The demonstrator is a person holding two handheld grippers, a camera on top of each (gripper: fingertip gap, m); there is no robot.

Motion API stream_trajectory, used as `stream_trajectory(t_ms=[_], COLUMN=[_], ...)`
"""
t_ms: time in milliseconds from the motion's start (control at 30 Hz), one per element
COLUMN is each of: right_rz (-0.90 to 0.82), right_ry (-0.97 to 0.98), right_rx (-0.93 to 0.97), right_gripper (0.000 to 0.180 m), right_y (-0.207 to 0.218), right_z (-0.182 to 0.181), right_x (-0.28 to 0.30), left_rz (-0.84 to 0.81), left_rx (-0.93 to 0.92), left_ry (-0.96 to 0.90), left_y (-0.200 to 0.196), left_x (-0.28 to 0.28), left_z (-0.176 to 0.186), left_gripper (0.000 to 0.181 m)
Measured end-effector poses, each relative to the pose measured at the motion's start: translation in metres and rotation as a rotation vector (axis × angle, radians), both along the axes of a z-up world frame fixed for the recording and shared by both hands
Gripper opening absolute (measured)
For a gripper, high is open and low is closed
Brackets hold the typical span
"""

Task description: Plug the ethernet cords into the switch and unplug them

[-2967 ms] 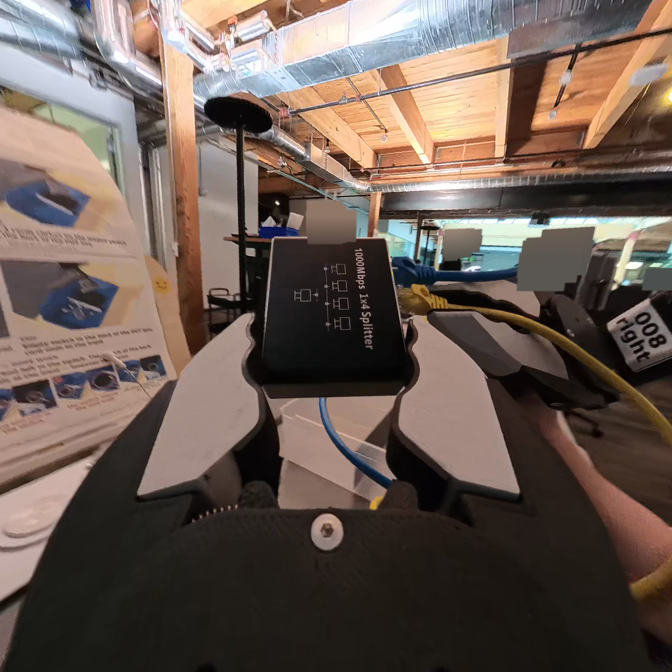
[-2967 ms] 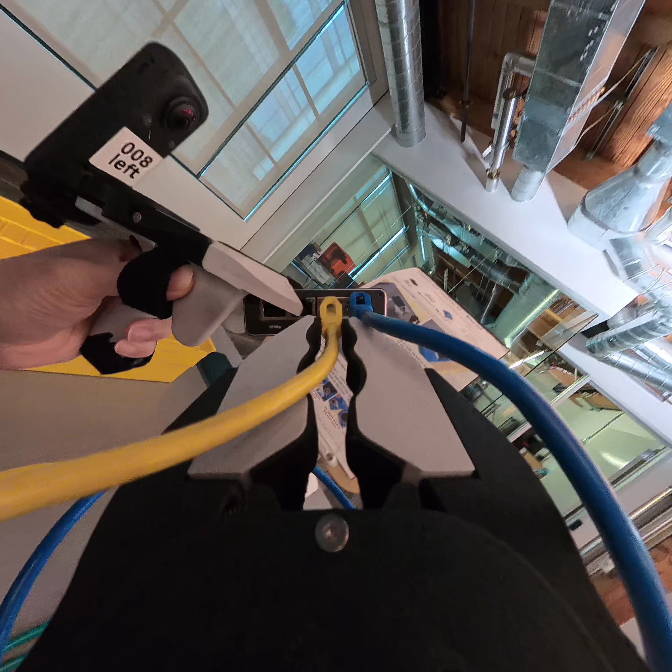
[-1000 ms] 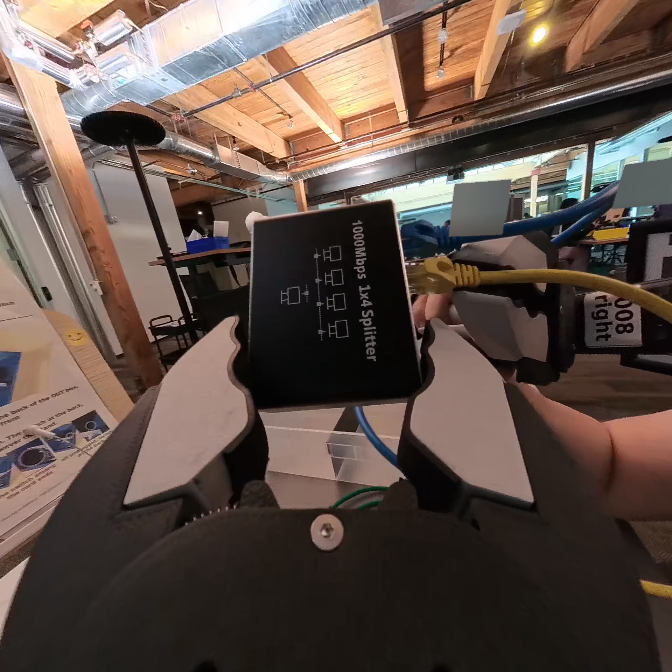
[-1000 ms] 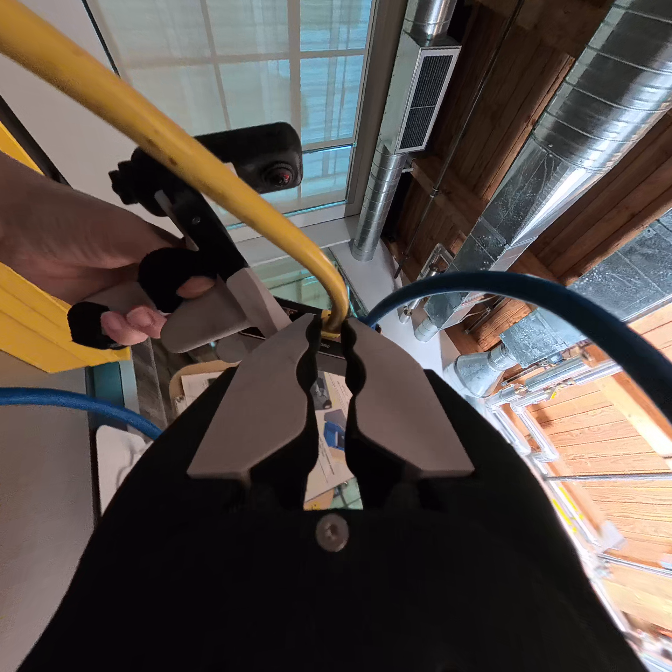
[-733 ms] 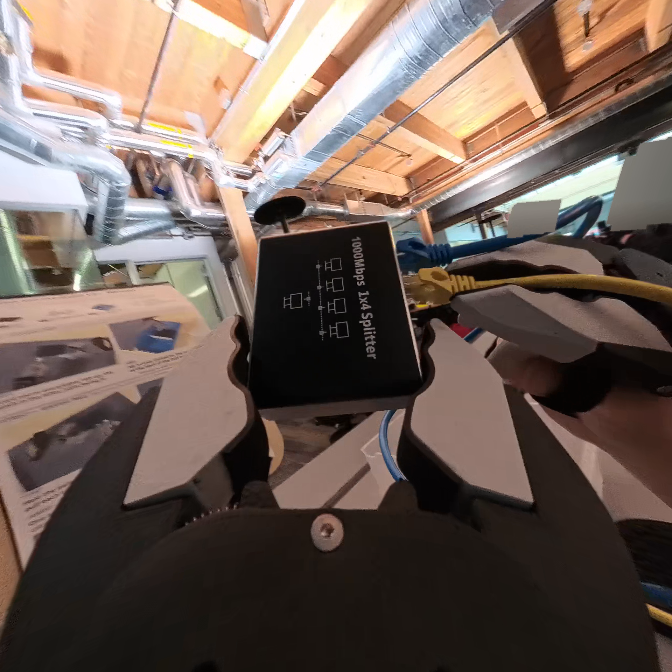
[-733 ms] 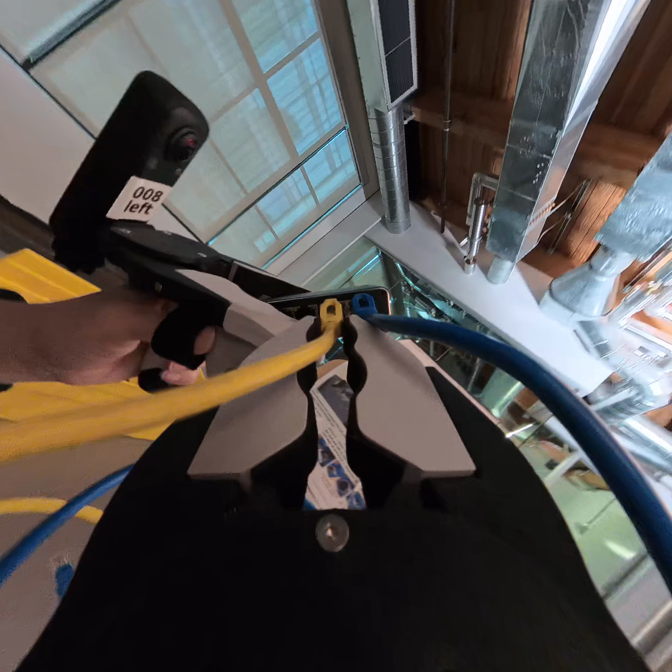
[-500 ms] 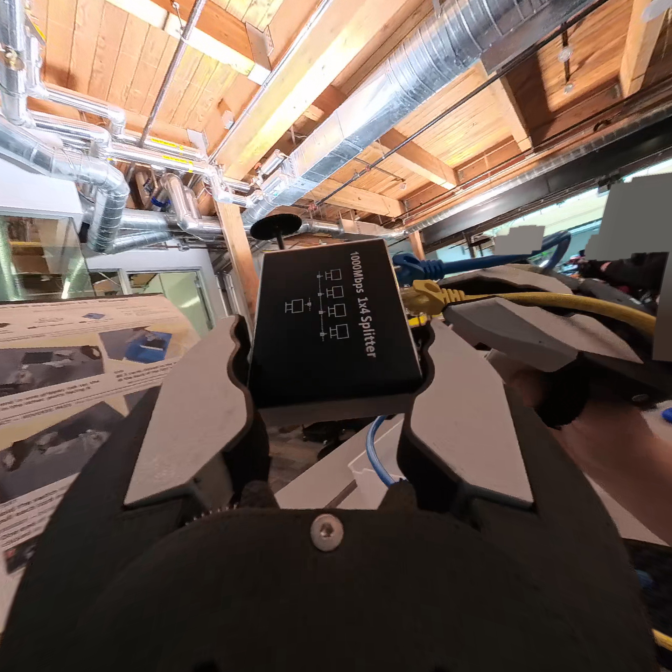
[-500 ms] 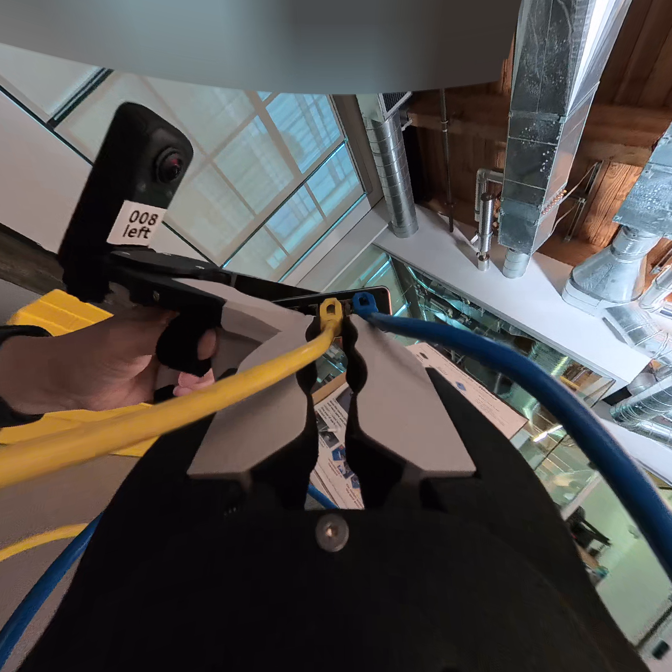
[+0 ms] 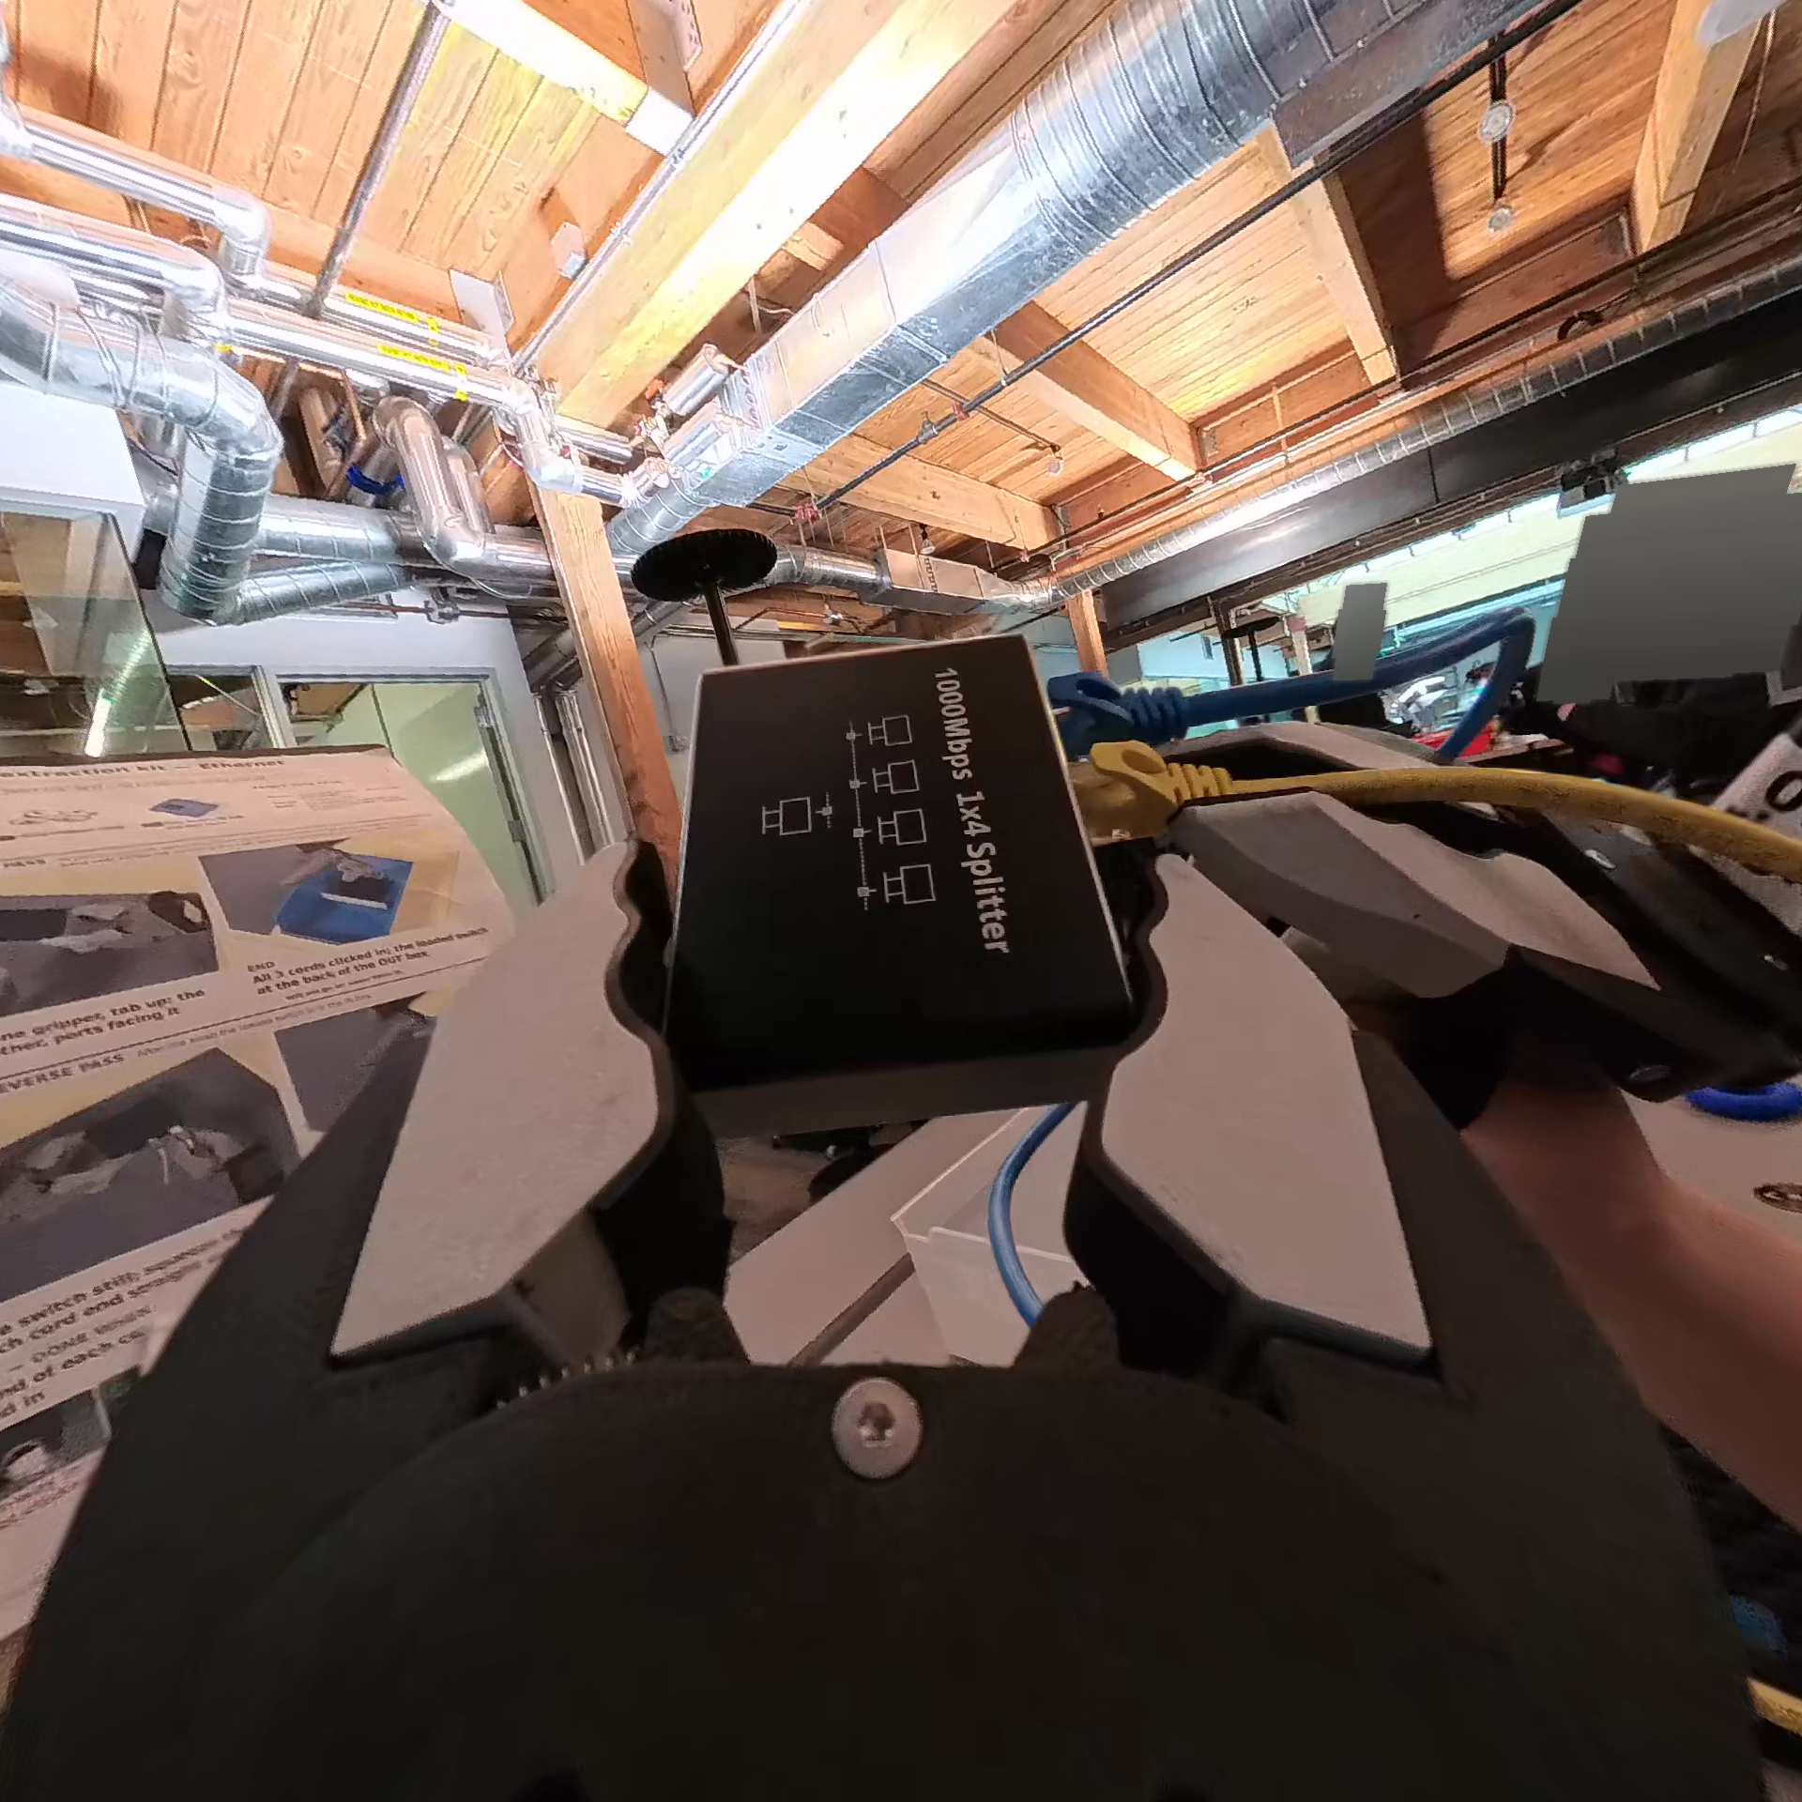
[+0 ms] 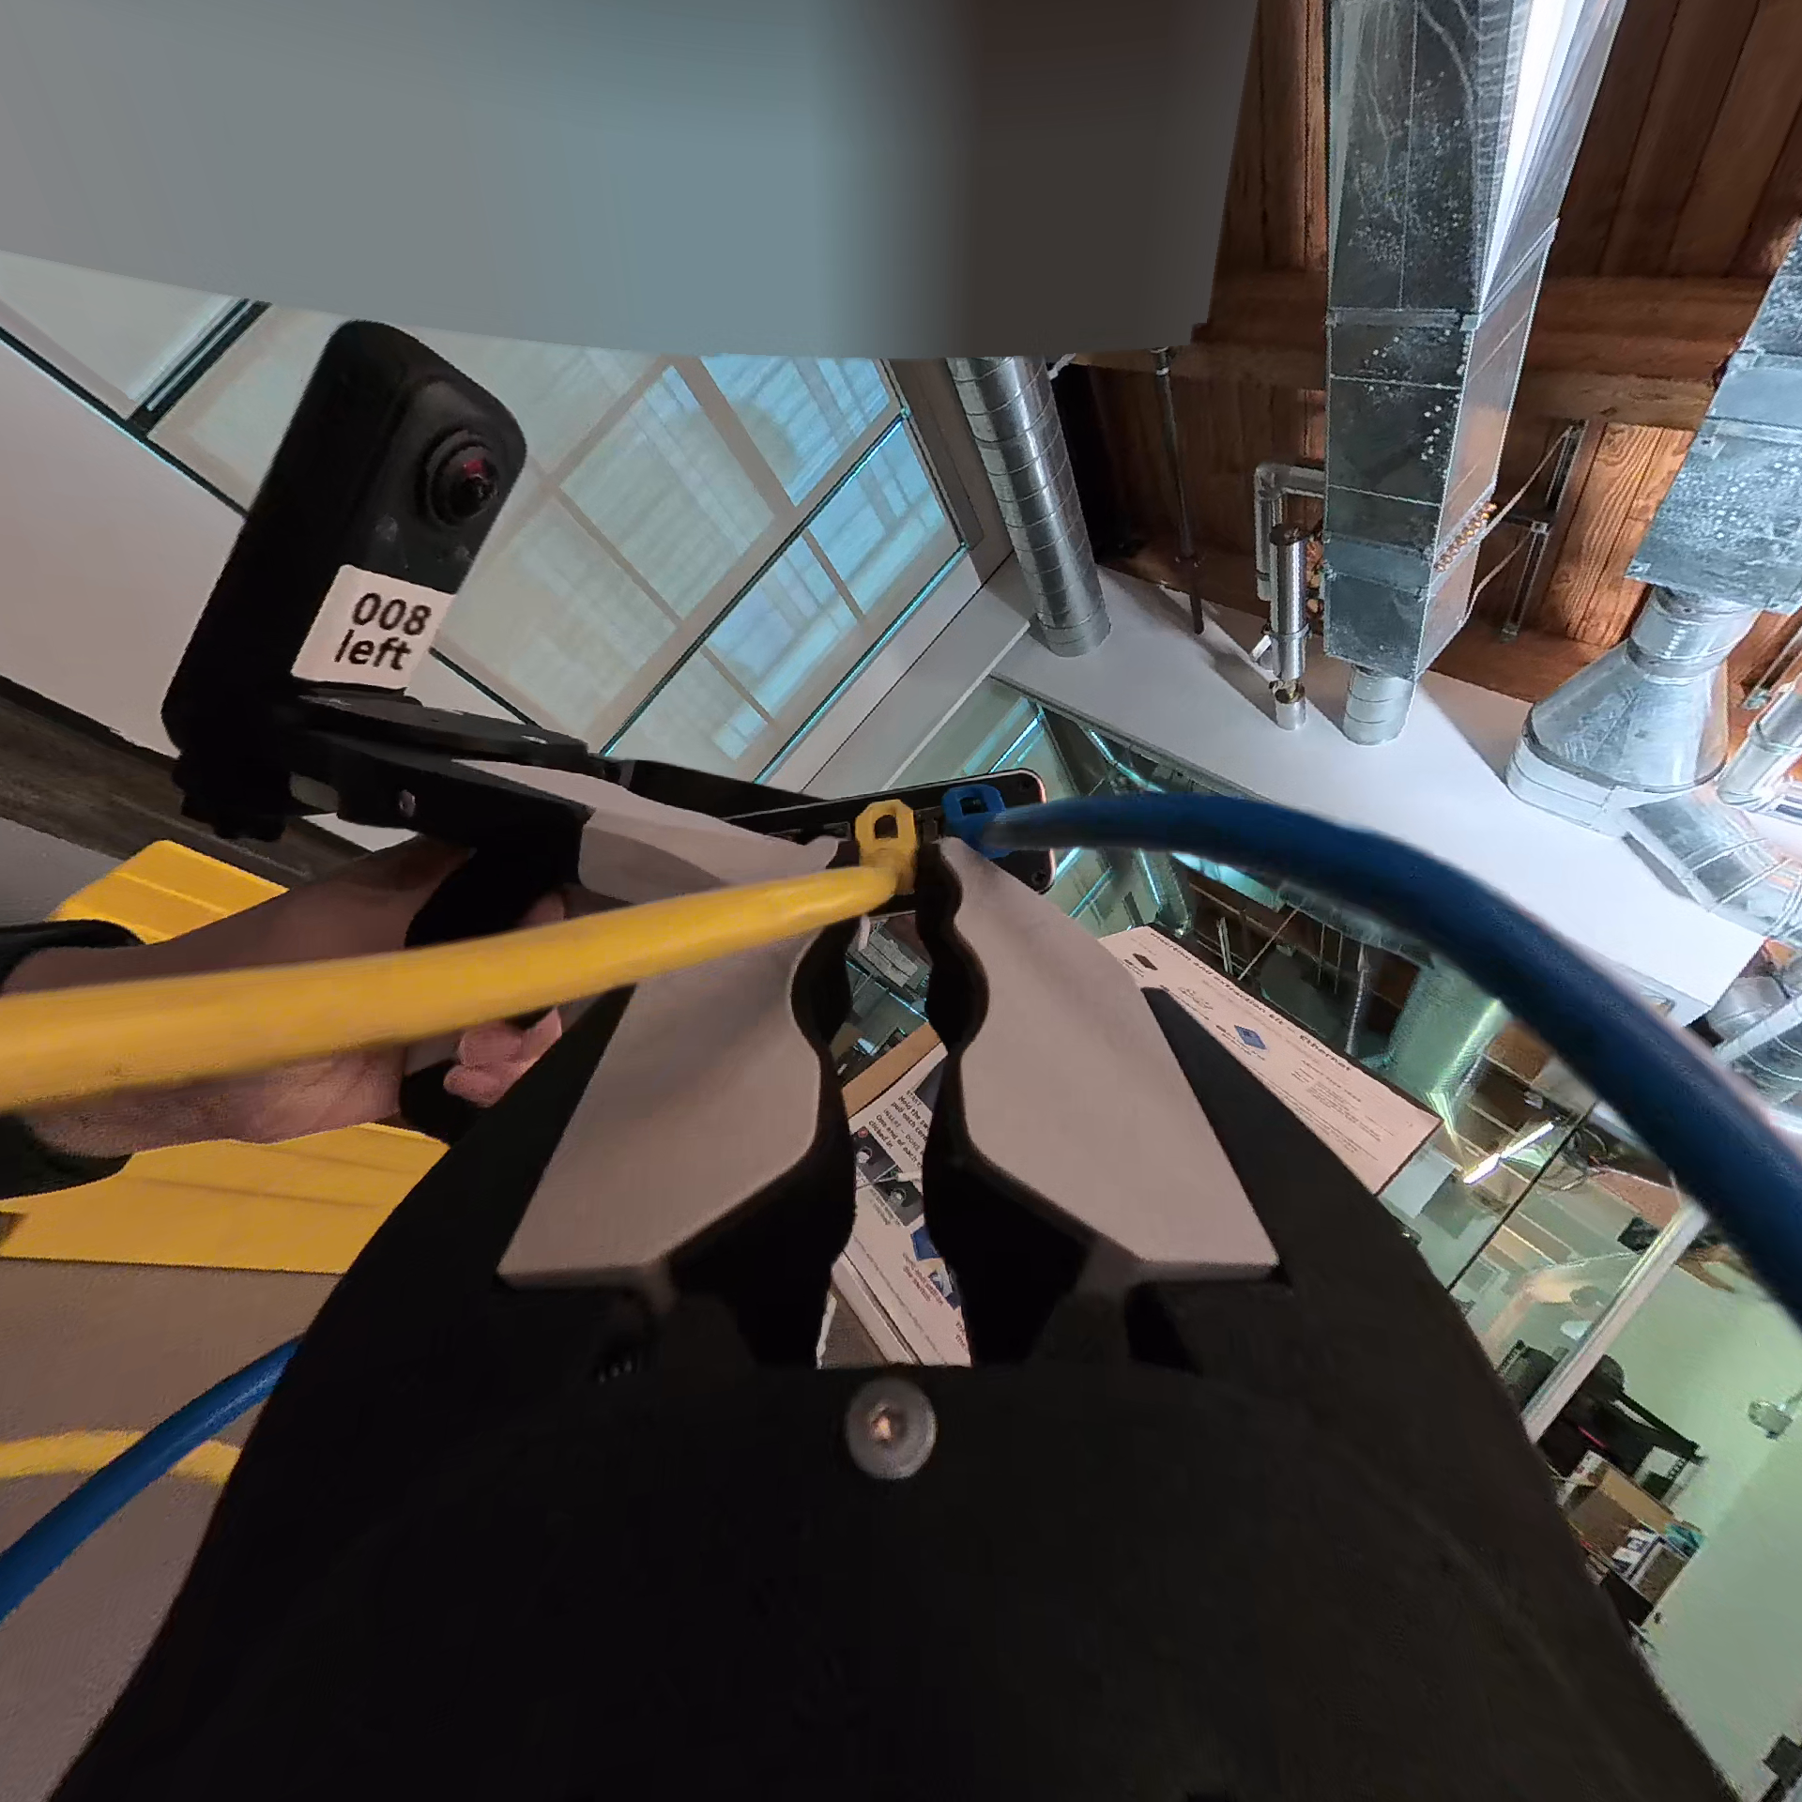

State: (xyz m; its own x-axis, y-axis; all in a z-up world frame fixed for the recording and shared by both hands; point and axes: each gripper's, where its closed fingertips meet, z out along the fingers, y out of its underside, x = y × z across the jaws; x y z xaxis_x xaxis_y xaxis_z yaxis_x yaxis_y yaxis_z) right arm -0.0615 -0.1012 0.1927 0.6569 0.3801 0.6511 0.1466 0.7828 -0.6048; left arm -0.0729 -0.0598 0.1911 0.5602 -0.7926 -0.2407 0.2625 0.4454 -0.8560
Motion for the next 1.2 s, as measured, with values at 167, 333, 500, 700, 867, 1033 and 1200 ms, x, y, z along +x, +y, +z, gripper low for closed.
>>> stream_trajectory(t_ms=[167, 333, 500, 700, 867, 1033, 1200], right_rz=[-0.006, -0.016, -0.022, 0.015, -0.032, 0.013, 0.011], right_ry=[0.001, -0.008, -0.002, -0.015, -0.037, 0.008, 0.006], right_rx=[-0.011, -0.036, -0.033, -0.218, -0.172, -0.123, -0.075], right_gripper=[0.013, 0.013, 0.013, 0.012, 0.01, 0.009, 0.013], right_y=[0.001, 0.004, 0.003, 0.025, 0.023, 0.011, 0.007], right_z=[0.001, -0.001, 0.001, -0.007, -0.006, 0.003, 0.003], right_x=[0.001, 0.002, 0.002, 0.002, 0.001, 0.004, 0.001], left_rz=[-0.017, 0.012, 0.021, 0.278, 0.365, 0.336, 0.336], left_rx=[-0.036, -0.038, -0.038, 0.098, 0.186, 0.16, 0.164], left_ry=[-0.003, 0.006, 0.018, 0.105, 0.09, 0.057, 0.078], left_y=[0.002, 0.002, 0.0, 0.015, 0.01, 0.008, 0.007], left_x=[0.003, 0.002, 0.002, -0.009, -0.016, -0.026, -0.023], left_z=[-0.002, -0.001, 0.0, 0.002, 0.009, 0.016, 0.015], left_gripper=[0.091, 0.09, 0.09, 0.09, 0.09, 0.09, 0.09])
